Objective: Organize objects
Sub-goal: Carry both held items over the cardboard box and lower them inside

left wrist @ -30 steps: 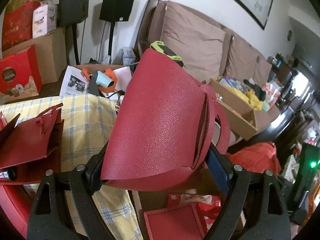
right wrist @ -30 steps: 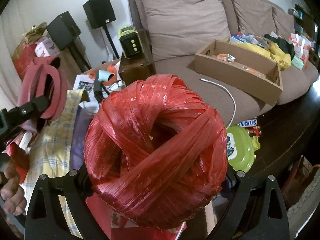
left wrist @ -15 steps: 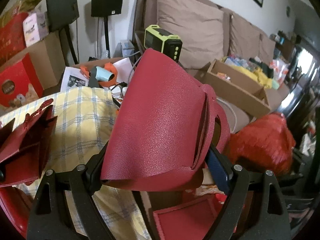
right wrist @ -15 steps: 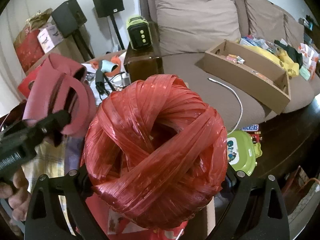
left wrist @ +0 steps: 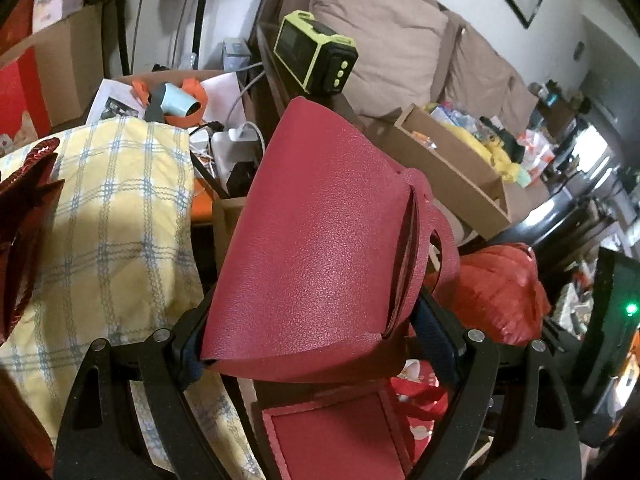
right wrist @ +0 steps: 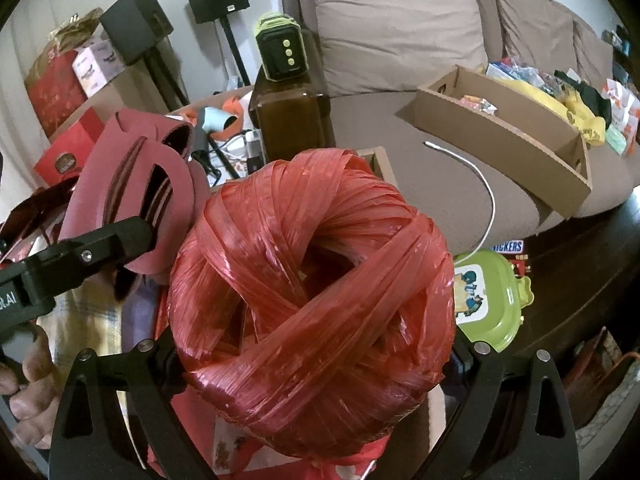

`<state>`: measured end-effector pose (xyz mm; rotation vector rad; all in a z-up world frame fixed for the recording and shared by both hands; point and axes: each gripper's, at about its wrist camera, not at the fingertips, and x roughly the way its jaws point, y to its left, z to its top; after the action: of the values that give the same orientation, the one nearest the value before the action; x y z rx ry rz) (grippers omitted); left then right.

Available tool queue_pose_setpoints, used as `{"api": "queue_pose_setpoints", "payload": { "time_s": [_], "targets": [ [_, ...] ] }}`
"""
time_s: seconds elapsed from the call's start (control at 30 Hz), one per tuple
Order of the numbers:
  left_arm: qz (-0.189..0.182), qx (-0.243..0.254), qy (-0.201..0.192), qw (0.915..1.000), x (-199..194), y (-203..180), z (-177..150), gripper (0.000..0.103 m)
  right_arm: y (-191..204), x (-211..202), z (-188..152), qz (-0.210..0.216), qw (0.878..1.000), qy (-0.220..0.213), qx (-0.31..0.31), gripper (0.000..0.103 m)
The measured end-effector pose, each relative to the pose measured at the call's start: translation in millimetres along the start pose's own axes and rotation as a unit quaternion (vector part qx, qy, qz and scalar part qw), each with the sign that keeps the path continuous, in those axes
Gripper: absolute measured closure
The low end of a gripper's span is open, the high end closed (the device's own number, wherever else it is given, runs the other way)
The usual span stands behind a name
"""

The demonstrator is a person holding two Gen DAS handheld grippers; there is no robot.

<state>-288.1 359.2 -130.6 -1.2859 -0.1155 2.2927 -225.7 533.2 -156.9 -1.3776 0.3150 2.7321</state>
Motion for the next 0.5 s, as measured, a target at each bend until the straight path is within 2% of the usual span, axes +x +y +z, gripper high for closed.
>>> {"api": "queue_pose_setpoints", "payload": {
  "time_s": [0.5],
  "targets": [
    [-0.021,-0.004,0.038,0.999,14,-1,0,0.017,-12,11,-6,-0.005,1.0,0.015,0.02,0.007]
  ]
}}
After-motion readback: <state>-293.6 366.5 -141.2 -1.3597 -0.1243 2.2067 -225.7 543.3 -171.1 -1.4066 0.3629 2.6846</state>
